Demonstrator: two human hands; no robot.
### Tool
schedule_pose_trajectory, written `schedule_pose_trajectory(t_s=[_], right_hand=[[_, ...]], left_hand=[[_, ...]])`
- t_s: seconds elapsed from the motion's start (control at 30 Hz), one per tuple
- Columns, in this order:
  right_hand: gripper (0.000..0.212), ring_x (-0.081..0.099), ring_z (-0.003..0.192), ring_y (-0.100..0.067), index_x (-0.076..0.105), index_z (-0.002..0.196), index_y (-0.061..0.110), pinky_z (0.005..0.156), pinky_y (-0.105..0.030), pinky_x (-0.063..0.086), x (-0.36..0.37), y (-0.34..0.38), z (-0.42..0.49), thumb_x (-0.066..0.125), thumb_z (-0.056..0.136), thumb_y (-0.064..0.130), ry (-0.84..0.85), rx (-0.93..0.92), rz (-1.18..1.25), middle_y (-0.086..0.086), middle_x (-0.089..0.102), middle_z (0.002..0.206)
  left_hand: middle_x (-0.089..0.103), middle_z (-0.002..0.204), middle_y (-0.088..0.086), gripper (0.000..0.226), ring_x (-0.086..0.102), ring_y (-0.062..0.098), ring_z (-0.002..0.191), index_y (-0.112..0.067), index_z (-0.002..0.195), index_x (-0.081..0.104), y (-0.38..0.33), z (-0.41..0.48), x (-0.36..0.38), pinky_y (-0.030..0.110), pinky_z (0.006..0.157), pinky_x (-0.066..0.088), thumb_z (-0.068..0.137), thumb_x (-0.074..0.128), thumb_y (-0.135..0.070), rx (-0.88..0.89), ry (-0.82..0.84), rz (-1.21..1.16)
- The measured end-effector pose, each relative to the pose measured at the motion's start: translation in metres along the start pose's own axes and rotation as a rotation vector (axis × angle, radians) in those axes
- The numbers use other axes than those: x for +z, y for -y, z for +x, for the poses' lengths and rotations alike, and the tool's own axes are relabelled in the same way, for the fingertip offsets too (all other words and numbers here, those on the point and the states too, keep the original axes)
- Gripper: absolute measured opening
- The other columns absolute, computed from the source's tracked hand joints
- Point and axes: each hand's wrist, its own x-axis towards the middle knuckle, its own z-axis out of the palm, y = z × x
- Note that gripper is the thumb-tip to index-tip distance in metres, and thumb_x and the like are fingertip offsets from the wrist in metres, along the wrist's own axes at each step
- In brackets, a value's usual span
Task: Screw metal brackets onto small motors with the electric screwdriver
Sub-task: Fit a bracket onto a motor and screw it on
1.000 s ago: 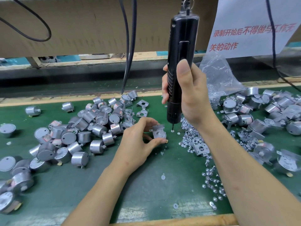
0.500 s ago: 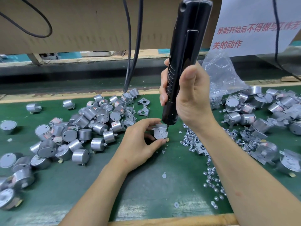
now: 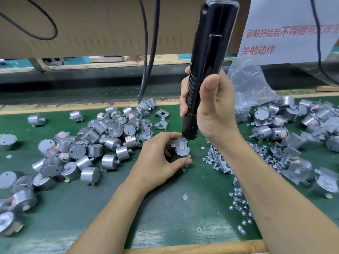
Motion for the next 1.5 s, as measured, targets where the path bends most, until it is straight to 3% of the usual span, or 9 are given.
schedule_pose_trajectory(t_s=[0.2, 0.8, 0.9, 0.97, 1.1, 1.23, 1.3, 1.4, 1.5], right_hand=[[0.089, 0.050, 0.044, -0.014, 0.042, 0.101, -0.012, 0.046, -0.025, 0.044, 0.001, -0.001, -0.001, 0.056, 0.079, 0.073, 0.006, 0.014, 0.001, 0.008, 0.057, 0.069], [0.096, 0.050, 0.046, -0.015, 0.041, 0.103, -0.016, 0.046, -0.028, 0.044, 0.007, -0.003, -0.004, 0.058, 0.076, 0.075, 0.014, 0.049, 0.026, 0.007, 0.057, 0.069], [0.089, 0.051, 0.046, -0.015, 0.043, 0.100, -0.009, 0.046, -0.027, 0.044, 0.007, -0.005, -0.004, 0.058, 0.076, 0.075, 0.014, 0.061, 0.030, 0.008, 0.057, 0.069], [0.083, 0.051, 0.047, -0.015, 0.044, 0.099, -0.004, 0.046, -0.027, 0.044, 0.007, -0.007, -0.005, 0.058, 0.077, 0.075, 0.016, 0.067, 0.030, 0.009, 0.057, 0.069], [0.093, 0.050, 0.046, -0.014, 0.040, 0.099, -0.011, 0.046, -0.027, 0.044, 0.009, -0.008, -0.005, 0.059, 0.077, 0.077, 0.020, 0.084, 0.021, 0.008, 0.057, 0.068], [0.086, 0.048, 0.042, -0.017, 0.043, 0.096, -0.004, 0.043, -0.027, 0.041, 0.008, -0.009, -0.005, 0.057, 0.079, 0.080, 0.017, 0.073, 0.012, 0.007, 0.055, 0.063], [0.089, 0.047, 0.041, -0.018, 0.044, 0.096, -0.007, 0.043, -0.027, 0.041, 0.009, -0.009, -0.007, 0.055, 0.080, 0.080, 0.016, 0.065, 0.007, 0.006, 0.054, 0.061], [0.094, 0.047, 0.040, -0.017, 0.042, 0.095, -0.013, 0.043, -0.025, 0.041, 0.011, -0.009, -0.007, 0.055, 0.081, 0.079, 0.022, 0.061, 0.004, 0.004, 0.053, 0.059], [0.087, 0.047, 0.040, -0.017, 0.043, 0.091, -0.008, 0.043, -0.025, 0.041, 0.011, -0.010, -0.007, 0.053, 0.083, 0.079, 0.024, 0.053, -0.011, 0.006, 0.053, 0.059]], left_hand=[[0.066, 0.102, -0.018, 0.041, 0.061, -0.004, 0.080, -0.026, 0.113, 0.065, -0.001, -0.001, -0.003, 0.009, 0.071, 0.045, 0.077, 0.084, -0.033, -0.015, 0.022, -0.006], [0.064, 0.096, -0.016, 0.035, 0.060, 0.000, 0.079, -0.025, 0.108, 0.064, -0.002, 0.000, -0.003, 0.012, 0.070, 0.045, 0.079, 0.082, -0.034, -0.004, 0.036, 0.022], [0.065, 0.096, -0.014, 0.035, 0.061, 0.004, 0.079, -0.025, 0.108, 0.065, -0.002, 0.000, -0.003, 0.015, 0.070, 0.047, 0.079, 0.081, -0.035, -0.005, 0.039, 0.026], [0.065, 0.093, -0.015, 0.033, 0.061, 0.004, 0.079, -0.027, 0.105, 0.064, -0.003, 0.001, -0.003, 0.012, 0.069, 0.045, 0.079, 0.082, -0.035, 0.000, 0.036, 0.036], [0.063, 0.086, -0.020, 0.032, 0.060, -0.001, 0.078, -0.038, 0.098, 0.056, -0.004, 0.000, -0.005, 0.005, 0.067, 0.038, 0.079, 0.081, -0.036, 0.010, 0.029, 0.060], [0.052, 0.086, -0.030, 0.042, 0.050, -0.009, 0.085, -0.041, 0.098, 0.046, -0.004, -0.001, -0.004, 0.004, 0.074, 0.032, 0.076, 0.082, -0.039, 0.038, 0.046, 0.160], [0.047, 0.086, -0.032, 0.044, 0.045, -0.005, 0.084, -0.038, 0.097, 0.044, -0.003, -0.001, -0.003, 0.003, 0.077, 0.030, 0.076, 0.083, -0.037, 0.049, 0.045, 0.192], [0.046, 0.086, -0.026, 0.039, 0.041, 0.005, 0.086, -0.034, 0.096, 0.044, -0.003, 0.001, -0.002, 0.004, 0.077, 0.030, 0.079, 0.079, -0.038, 0.049, 0.046, 0.218], [0.042, 0.082, -0.023, 0.040, 0.037, 0.002, 0.082, -0.032, 0.093, 0.041, -0.003, 0.001, -0.002, 0.005, 0.074, 0.030, 0.080, 0.078, -0.037, 0.051, 0.053, 0.231]])
